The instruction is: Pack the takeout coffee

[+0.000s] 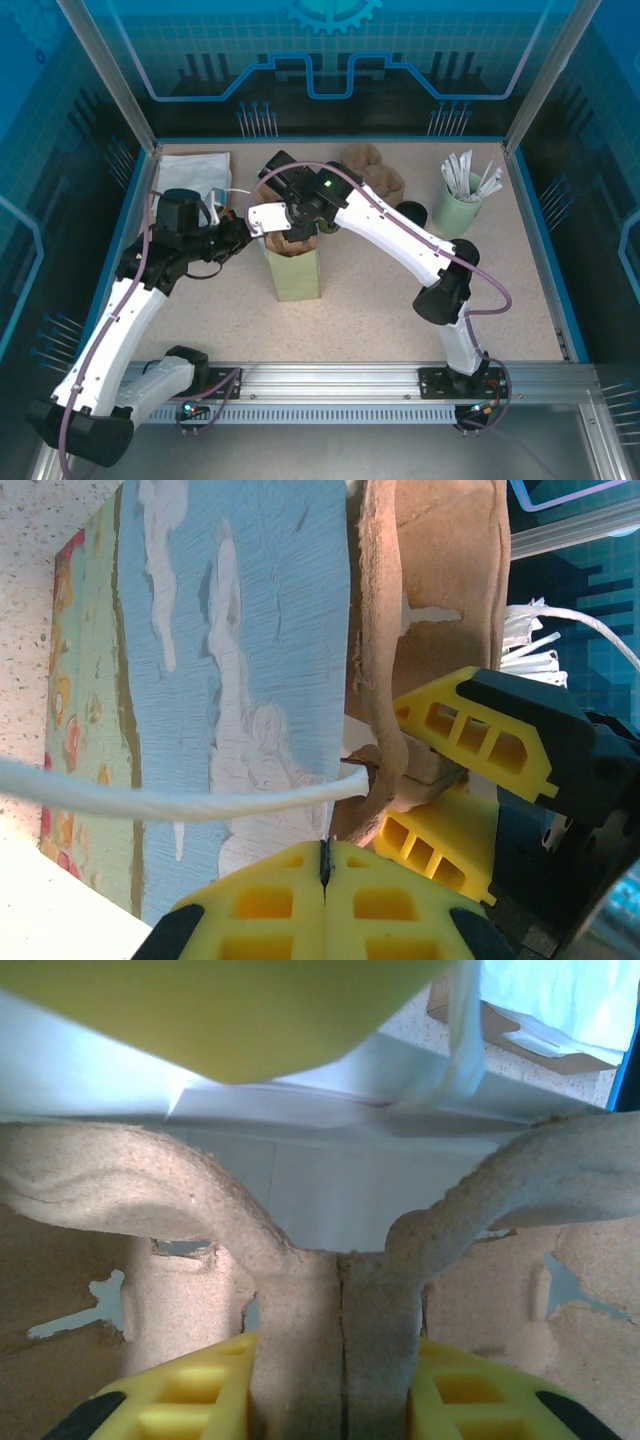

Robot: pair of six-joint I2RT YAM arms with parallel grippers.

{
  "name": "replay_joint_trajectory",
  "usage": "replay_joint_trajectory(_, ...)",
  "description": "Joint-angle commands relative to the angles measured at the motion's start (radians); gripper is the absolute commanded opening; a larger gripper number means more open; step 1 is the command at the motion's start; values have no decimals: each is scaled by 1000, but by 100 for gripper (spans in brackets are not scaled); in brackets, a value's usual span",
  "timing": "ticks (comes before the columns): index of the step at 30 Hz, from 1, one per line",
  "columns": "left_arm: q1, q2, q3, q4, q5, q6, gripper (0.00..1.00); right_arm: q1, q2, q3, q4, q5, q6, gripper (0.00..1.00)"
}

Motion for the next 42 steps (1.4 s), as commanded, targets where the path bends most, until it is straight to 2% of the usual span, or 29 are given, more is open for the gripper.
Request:
replay_joint_trajectory(1,9,-24,-8,3,32,8,0,-14,24,38,-86,-24,46,32)
replay_joint_trajectory(15,-2,-74,-54,-16,58,-6,0,-24,55,57,-163,-79,93,32)
replay_joint_trajectory(24,-28,-105,-95,22,83,-42,0,-21,38,80,-173,-56,109,32)
replay_joint_trajectory(42,-107,-50,-58,77,42,-41,0,36,56,175,-139,-15,63,33)
